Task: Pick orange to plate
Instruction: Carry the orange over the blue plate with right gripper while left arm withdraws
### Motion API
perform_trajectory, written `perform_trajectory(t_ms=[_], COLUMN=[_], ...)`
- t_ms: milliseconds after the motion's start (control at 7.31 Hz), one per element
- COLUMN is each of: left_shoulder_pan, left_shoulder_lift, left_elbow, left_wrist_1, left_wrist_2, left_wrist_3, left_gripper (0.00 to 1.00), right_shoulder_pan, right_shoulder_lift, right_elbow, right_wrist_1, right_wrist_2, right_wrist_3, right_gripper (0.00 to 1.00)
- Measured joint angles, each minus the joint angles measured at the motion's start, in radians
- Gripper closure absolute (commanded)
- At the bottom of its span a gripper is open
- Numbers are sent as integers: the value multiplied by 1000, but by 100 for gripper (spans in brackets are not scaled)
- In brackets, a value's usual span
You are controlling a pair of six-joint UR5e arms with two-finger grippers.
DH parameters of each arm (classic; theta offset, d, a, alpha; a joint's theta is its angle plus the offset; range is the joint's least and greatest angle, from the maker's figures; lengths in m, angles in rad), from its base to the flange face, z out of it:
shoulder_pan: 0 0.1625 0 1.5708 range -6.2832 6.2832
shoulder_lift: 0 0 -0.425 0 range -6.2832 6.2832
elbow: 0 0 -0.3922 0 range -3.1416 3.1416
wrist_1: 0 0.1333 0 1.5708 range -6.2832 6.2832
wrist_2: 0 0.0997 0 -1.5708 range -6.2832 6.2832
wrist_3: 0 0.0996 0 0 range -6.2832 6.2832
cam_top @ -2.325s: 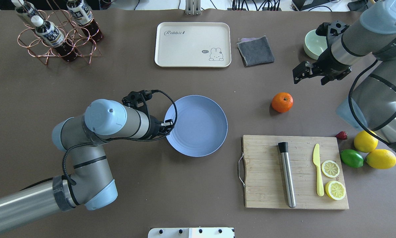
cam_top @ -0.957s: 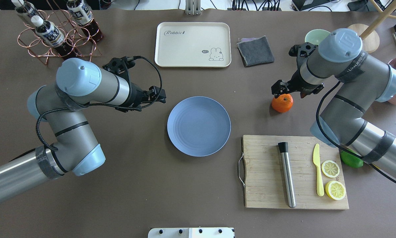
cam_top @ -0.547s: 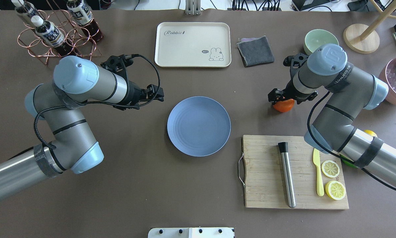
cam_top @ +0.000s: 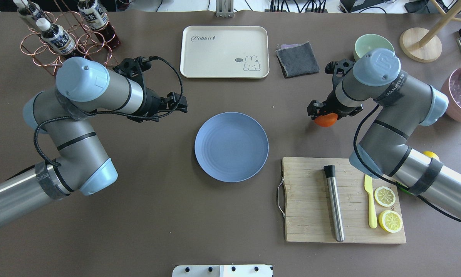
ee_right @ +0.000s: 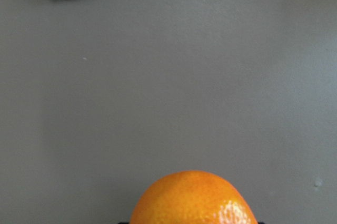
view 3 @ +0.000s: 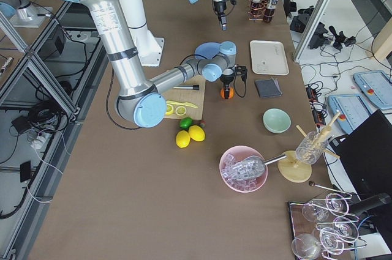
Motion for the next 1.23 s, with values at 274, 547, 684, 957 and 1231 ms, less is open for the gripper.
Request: perform_trajectory(t_ms=[274,547,684,957,1231], left_shoulder_pan=[-78,-172,-209,-290,-338], left_shoulder_lift=[31,106,151,219,242], left_elbow=[0,4,2,5,14], left_wrist_1=[8,24,22,11,11], left_wrist_2=[-77,-98,-97,-91,-94], left_wrist_3=[153,383,531,756,804], left_gripper=[2,2,2,2,2], right_shoulder_pan=[2,-52,-96,-202,-275], right_shoulder_lift=[71,166,206,266,311], right_elbow=[33,42,42,34,-15], right_wrist_1=[-33,-60,-70,-103,-109], right_wrist_2=[18,11,-16,-101,-167], right_wrist_3=[22,112,153,208,236], right_gripper=[100,100,100,100,100])
